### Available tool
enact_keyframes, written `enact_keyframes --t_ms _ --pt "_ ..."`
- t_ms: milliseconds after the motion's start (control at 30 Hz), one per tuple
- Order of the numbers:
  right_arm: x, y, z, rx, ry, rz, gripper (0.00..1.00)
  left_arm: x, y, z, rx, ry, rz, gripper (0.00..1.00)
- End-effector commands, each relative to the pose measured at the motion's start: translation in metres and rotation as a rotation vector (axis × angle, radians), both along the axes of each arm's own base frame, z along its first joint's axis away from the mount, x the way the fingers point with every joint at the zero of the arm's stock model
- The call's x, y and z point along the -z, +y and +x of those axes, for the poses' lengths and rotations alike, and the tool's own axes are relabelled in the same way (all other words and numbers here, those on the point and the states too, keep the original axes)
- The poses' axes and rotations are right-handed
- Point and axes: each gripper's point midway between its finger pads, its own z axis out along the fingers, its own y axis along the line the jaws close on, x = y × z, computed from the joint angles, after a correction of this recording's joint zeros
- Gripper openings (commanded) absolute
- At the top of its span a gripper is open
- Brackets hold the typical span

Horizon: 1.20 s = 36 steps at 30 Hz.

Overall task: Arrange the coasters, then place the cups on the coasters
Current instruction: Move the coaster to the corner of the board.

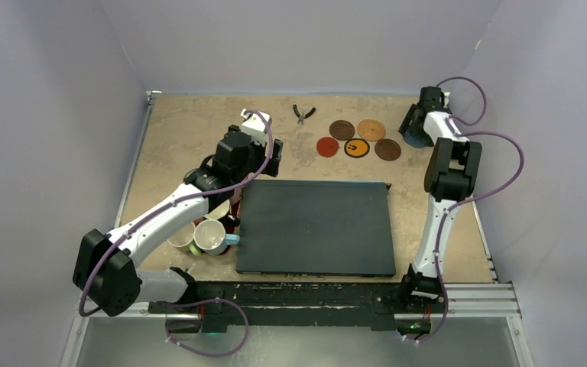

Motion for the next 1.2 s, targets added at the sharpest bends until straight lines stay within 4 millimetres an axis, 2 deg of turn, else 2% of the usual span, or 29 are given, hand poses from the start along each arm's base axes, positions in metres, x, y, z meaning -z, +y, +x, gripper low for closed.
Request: enact_keyframes --t_ms 0,400,633,833,933,1067,1167 --pt "0.044 0.033 -0.007 -0.036 0.119 0.063 0.81 -0.012 -0.005 0.005 0.007 -0.019 -0.036 0.94" --pt "0.048 0.067 0.026 -0.093 0.093 0.111 0.81 -0.006 -0.009 0.005 0.019 0.000 -0.039 0.94" --pt "0.051 0.093 0.032 -0.128 0.087 0.129 0.81 -0.006 -0.009 0.005 0.020 0.001 -0.041 0.94" --pt "0.036 0.102 0.044 -0.114 0.021 0.147 0.83 -0.004 -0.010 0.005 0.020 0.006 -0.038 0.94" --pt "0.030 0.102 0.049 -0.087 -0.008 0.157 0.87 0.001 -0.009 0.006 0.015 0.012 -0.028 0.94" --pt "0.011 0.106 0.050 -0.072 -0.053 0.186 0.94 0.006 -0.006 0.009 -0.002 0.016 -0.004 0.94" --pt "-0.006 0.093 0.051 -0.040 -0.084 0.150 0.98 0.008 -0.005 0.009 -0.004 0.018 -0.001 0.94"
